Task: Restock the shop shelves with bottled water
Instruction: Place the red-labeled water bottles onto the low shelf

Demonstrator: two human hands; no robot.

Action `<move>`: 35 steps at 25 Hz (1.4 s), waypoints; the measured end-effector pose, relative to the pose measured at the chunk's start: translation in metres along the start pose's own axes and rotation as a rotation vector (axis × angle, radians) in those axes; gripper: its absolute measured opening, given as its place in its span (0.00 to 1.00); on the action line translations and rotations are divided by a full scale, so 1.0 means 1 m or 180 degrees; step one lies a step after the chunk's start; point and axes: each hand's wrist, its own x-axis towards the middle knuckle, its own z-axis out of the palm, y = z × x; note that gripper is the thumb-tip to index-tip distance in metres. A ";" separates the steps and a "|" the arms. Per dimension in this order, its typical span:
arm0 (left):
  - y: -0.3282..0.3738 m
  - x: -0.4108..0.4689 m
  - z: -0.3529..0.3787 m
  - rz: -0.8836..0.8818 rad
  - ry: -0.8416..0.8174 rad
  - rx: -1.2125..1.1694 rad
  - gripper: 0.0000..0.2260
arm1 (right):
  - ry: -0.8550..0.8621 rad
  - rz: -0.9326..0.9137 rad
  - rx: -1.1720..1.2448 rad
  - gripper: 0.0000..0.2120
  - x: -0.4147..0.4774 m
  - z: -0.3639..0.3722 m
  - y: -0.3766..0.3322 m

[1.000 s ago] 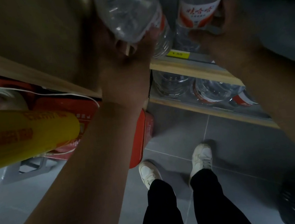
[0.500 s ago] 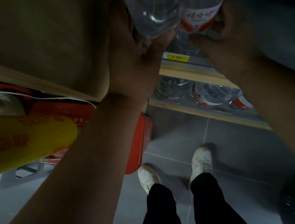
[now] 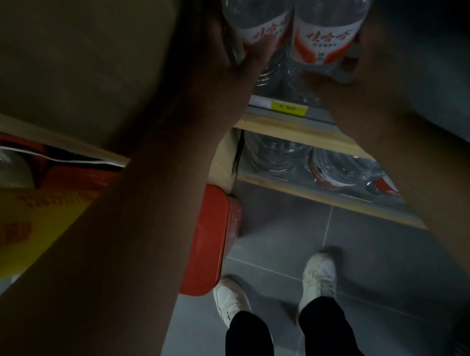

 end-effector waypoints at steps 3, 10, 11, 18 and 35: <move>-0.005 0.007 -0.002 0.0114 -0.0050 0.0137 0.30 | 0.0166 0.0020 -0.0009 0.36 0.003 0.004 0.000; -0.008 0.014 0.000 0.0062 -0.0199 0.0089 0.31 | 0.0562 0.0026 0.0133 0.37 0.008 0.010 0.003; -0.008 0.012 0.001 -0.0056 -0.0170 0.0005 0.30 | 0.0571 0.0029 0.0140 0.36 0.008 0.012 0.002; -0.019 -0.011 0.039 -0.0294 0.0932 0.0124 0.36 | 0.0773 0.0126 0.0248 0.32 0.002 0.018 0.005; -0.020 0.034 0.045 -0.0291 0.1005 0.0745 0.23 | 0.1028 0.0162 -0.0045 0.27 0.051 0.032 0.005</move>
